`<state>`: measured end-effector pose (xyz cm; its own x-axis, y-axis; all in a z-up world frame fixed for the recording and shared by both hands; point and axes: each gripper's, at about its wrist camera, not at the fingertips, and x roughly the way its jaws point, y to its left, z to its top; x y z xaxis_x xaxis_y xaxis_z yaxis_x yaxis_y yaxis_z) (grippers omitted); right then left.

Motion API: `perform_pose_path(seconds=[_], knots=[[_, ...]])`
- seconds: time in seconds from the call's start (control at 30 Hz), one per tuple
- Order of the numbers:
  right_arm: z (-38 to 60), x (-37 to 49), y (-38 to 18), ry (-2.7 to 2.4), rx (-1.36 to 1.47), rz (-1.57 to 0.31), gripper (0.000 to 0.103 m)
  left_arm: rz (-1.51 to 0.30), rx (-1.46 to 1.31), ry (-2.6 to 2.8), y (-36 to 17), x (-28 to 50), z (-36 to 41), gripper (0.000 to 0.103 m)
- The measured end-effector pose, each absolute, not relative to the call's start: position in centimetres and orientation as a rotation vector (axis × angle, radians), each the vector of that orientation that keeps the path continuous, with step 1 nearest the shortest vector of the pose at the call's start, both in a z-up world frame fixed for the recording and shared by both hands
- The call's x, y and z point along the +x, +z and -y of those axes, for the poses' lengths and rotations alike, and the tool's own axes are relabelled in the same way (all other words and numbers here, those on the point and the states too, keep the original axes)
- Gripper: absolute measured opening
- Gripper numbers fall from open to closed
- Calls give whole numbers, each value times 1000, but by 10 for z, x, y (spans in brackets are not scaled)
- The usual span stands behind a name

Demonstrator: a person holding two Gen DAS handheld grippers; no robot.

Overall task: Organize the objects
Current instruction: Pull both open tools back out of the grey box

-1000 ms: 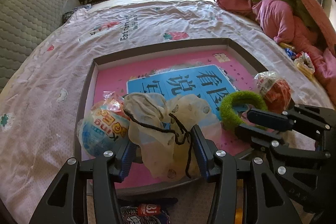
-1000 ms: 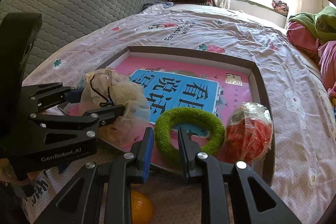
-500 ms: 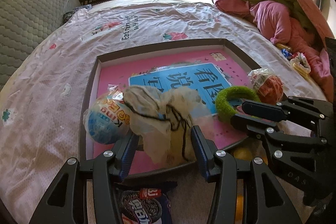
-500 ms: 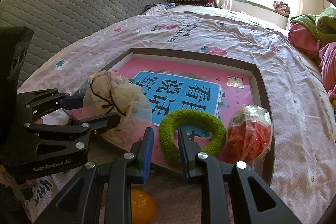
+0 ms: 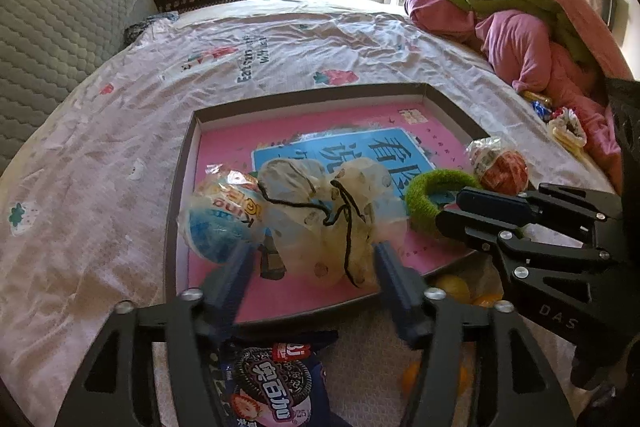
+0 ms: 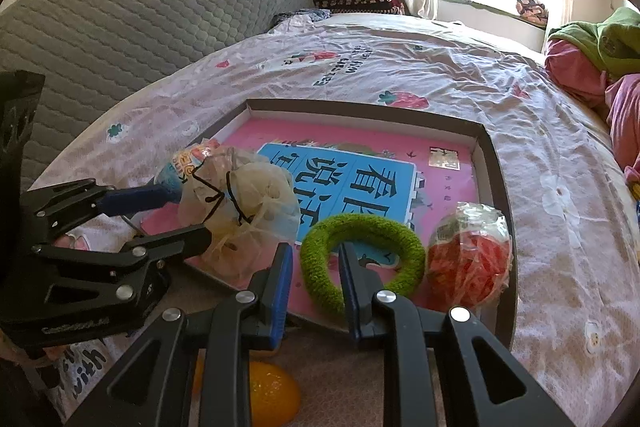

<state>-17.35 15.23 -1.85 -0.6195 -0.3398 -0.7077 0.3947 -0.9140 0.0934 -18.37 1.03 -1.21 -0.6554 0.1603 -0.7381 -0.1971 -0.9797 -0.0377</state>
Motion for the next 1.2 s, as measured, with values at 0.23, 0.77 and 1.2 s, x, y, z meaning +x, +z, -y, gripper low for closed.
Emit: perform_pose_path(seconds=[0.23, 0.77, 1.2], knots=[[-157, -173, -13, -2520, 1055, -73, 40, -55, -1158, 2689, 0, -181, -11, 69], [-163, -168, 5, -2577, 976, -80, 48, -71, -1090, 2796, 19, -177, 1, 69], [-169, -160, 19, -2641, 910, -71, 65, -81, -1092, 2837, 24, -170, 4, 69]])
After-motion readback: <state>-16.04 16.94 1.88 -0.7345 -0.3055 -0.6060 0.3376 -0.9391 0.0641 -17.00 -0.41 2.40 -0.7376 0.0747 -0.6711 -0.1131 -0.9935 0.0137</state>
